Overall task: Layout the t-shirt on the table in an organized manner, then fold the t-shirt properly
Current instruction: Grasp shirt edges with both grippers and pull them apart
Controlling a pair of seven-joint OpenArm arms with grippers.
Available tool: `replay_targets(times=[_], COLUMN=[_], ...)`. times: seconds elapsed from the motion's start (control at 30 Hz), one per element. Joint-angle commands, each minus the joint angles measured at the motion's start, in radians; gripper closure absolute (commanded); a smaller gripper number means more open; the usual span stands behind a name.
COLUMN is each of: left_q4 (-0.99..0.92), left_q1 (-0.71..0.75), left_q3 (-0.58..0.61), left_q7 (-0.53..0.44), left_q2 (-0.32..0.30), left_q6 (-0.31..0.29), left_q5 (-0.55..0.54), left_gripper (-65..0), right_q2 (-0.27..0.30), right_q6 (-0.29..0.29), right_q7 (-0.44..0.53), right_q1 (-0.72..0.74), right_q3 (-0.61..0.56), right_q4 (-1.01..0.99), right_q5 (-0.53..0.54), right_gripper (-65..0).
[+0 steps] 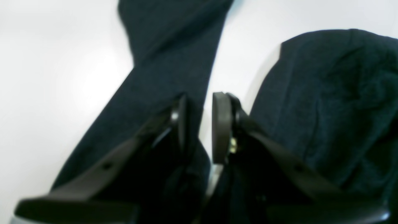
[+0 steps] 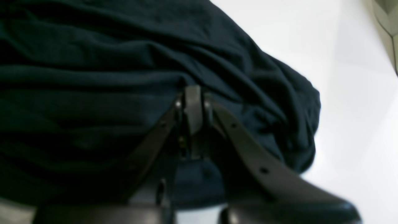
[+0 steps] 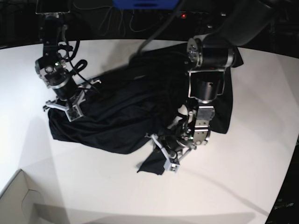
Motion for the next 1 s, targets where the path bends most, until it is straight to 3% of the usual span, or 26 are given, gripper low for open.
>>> replay_targets(times=[0.0, 0.13, 0.33, 0.5, 0.63, 0.97], left_q4=[0.010, 0.009, 0.010, 0.036, 0.227, 0.868], left_q1=[-0.019, -0.018, -0.007, 0.010, 0.046, 0.246], left_q3=[-0.003, -0.012, -0.196, -0.305, -0.348, -0.347], left_q7=[0.001, 0.001, 0.001, 0.007, 0.138, 0.371], left_q2=[-0.016, -0.079, -0.184, -0.227, -0.214, -0.095], left_q6=[0.003, 0.003, 0.001, -0.010, -0.011, -0.013], left_q5=[0.018, 0.019, 0.019, 0.019, 0.018, 0.018], left_gripper=[-13.4, -13.3, -13.3, -13.3, -13.3, -13.4], right_q2=[0.010, 0.010, 0.010, 0.010, 0.007, 0.005], right_q6=[-0.008, -0.006, -0.006, -0.006, -0.006, -0.006], right_q7=[0.024, 0.024, 0.024, 0.024, 0.024, 0.024], right_q1=[0.017, 0.024, 0.048, 0.070, 0.088, 0.166], right_q3=[0.014, 0.036, 0.034, 0.031, 0.030, 0.001], right_q4=[0.015, 0.007, -0.022, -0.064, -0.079, -0.145], right_q5=[0.005, 0.006, 0.006, 0.006, 0.006, 0.008], right_gripper=[0.0, 0.0, 0.0, 0.0, 0.0, 0.0])
